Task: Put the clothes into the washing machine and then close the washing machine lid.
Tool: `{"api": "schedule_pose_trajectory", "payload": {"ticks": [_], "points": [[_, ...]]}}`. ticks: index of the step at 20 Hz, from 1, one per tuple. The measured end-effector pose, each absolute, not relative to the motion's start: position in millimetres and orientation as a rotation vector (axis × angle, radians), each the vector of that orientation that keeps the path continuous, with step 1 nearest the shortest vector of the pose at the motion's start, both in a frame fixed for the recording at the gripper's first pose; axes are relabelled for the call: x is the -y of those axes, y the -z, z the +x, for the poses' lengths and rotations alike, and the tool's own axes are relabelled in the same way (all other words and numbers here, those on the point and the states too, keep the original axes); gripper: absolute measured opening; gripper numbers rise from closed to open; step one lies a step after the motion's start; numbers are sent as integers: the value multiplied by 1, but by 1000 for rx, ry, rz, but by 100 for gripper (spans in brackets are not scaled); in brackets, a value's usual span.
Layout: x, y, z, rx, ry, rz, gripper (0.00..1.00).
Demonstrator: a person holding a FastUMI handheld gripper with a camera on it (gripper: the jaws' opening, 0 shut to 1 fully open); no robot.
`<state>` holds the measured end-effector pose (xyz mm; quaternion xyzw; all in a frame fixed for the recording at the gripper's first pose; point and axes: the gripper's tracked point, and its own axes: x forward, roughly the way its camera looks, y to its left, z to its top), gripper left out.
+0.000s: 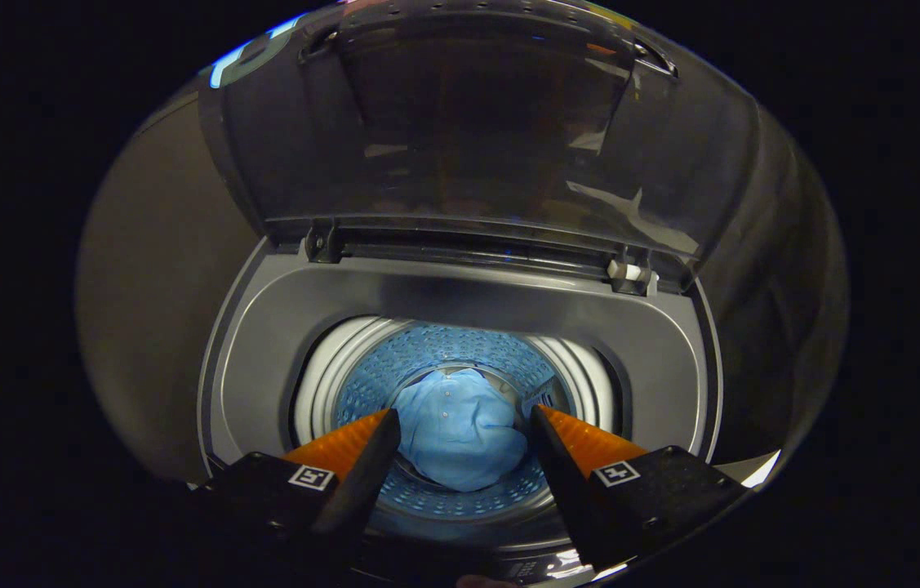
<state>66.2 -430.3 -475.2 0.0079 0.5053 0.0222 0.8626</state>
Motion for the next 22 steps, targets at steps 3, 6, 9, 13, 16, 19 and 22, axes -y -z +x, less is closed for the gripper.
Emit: {"api": "schedule_pose_trajectory", "payload": {"ticks": [3,6,9,13,16,19,22], "points": [[436,473,65,-1061,-45,-16,99],[428,446,71,-1003,-62,14,99],[424,410,83,-910,-73,43,99],[426,365,98,-821,-42,101,99],[426,321,117,-726,-38,128,98],[421,276,134,-625,-61,137,98],[422,232,160,-511,-76,107,98]]}}
